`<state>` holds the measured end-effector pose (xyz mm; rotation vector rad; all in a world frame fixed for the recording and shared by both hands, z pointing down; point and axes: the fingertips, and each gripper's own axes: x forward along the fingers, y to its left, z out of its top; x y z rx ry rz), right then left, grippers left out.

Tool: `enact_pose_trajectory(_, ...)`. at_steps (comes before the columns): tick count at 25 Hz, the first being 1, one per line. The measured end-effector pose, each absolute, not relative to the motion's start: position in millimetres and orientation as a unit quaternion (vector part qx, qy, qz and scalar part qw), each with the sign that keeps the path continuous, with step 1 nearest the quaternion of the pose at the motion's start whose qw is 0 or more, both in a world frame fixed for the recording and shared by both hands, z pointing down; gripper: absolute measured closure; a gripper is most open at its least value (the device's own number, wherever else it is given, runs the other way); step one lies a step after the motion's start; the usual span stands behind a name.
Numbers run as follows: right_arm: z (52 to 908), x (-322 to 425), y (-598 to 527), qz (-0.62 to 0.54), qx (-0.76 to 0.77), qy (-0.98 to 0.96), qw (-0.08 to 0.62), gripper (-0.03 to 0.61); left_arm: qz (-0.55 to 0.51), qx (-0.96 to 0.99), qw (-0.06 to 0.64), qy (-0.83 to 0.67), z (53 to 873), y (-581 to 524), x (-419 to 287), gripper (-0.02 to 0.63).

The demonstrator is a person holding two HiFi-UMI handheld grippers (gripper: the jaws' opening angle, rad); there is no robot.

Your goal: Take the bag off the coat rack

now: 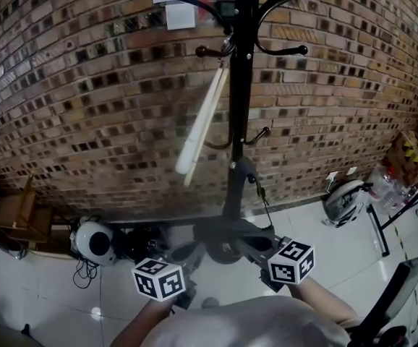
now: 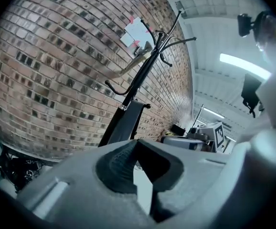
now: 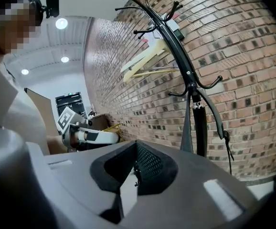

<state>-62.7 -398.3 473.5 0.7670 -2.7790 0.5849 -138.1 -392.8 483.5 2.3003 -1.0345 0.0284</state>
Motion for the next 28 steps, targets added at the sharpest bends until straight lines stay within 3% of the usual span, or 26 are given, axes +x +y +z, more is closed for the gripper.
enact_pose_trajectory(6,471.9,-58.8,-442.9,0.169,0.304,-0.932,0.1,0.577,0.022,0.866,0.316,-0.387,497.7,-419.9,-149.6,0.614)
enact_pose_trajectory(8,463.9,-54.8,-460.8,0.153,0.324,-0.929,0.09,0.462,0.022,0.861,0.322,-0.394,503.0,-426.3,-158.7,0.614)
enact_pose_trajectory(16,480.2,-44.7,-528.4,0.12,0.409,-0.901,0.083,0.419,0.021,0.849,0.348,-0.397,528.4,-428.9,-165.9,0.614)
enact_pose_trajectory(24,520.7,-57.9,-551.9,0.15,0.417,-0.889,0.115,0.42,0.018,0.843,0.357,-0.401,535.0,-434.3,-178.4,0.614)
enact_pose_trajectory(28,532.0,-57.8,-557.4,0.164,0.432,-0.879,0.115,0.521,0.018,0.837,0.369,-0.404,540.5,-436.6,-186.5,0.614)
